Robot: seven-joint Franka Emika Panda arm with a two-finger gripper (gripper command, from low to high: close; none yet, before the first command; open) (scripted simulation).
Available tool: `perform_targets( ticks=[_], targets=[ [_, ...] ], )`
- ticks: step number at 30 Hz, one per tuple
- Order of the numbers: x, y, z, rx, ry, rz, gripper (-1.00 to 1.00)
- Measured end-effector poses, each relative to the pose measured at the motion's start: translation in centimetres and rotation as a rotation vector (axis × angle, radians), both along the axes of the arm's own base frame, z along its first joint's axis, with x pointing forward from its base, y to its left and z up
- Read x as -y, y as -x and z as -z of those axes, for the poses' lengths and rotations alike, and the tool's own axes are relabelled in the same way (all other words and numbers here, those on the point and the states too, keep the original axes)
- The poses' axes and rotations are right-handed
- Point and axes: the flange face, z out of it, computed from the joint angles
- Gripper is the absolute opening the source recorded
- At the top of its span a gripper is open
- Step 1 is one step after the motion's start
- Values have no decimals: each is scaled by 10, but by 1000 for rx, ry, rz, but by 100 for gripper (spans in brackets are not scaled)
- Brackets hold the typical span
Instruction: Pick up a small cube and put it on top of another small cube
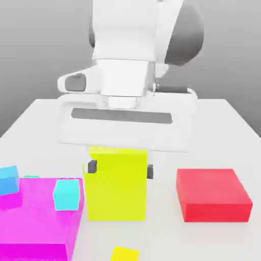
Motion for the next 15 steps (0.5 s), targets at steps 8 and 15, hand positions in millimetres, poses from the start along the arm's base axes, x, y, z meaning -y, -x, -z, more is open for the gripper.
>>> perform_targets(
  ticks=[8, 15],
  targets=[
    [1, 7, 144, -185, -31, 50, 0],
    [1, 8, 200, -194, -33, 53, -100]
  ],
)
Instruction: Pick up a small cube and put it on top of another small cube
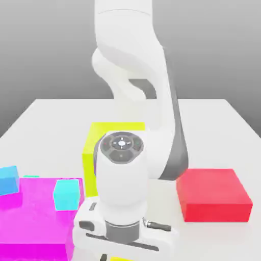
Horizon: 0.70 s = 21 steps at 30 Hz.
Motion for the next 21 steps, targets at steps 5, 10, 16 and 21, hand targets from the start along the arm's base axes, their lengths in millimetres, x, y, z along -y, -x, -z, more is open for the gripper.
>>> perform_targets(
  ticks=[5, 10, 16, 21],
  targets=[
    [0, 0, -7, 0, 0, 0, -100],
    [15, 7, -70, -1, 5, 43, -100],
    [78, 48, -131, -2, 16, 242, -100],
    [119, 94, -173, -2, 9, 410, -100]
  ],
)
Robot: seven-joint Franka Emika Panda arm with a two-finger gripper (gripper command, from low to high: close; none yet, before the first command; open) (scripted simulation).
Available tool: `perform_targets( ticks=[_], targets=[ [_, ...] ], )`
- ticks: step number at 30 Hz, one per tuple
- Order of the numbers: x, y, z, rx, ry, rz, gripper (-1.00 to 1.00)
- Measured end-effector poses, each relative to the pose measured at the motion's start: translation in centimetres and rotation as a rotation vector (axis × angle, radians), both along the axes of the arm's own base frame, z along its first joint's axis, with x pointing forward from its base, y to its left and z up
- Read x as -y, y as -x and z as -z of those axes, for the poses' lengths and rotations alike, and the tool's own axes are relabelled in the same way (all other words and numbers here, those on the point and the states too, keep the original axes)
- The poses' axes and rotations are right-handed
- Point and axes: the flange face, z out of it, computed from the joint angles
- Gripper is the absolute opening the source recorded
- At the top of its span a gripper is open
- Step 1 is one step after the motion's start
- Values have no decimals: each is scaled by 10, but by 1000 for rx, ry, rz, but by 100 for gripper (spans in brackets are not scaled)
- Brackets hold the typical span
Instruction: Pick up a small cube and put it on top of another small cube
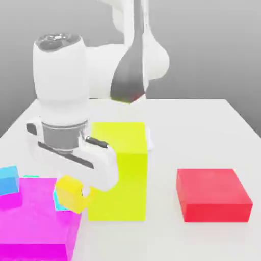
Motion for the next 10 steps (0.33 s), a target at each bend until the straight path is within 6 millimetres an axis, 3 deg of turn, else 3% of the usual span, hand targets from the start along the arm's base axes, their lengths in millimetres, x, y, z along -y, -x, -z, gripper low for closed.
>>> perform_targets(
  ticks=[3, 7, 8, 10],
  targets=[
    [14, 27, -17, 4, -9, 81, -100],
    [18, 34, 24, 5, -11, 105, -100],
    [18, 35, 34, 5, -11, 106, 100],
    [18, 35, 34, 5, -11, 106, 100]
  ],
)
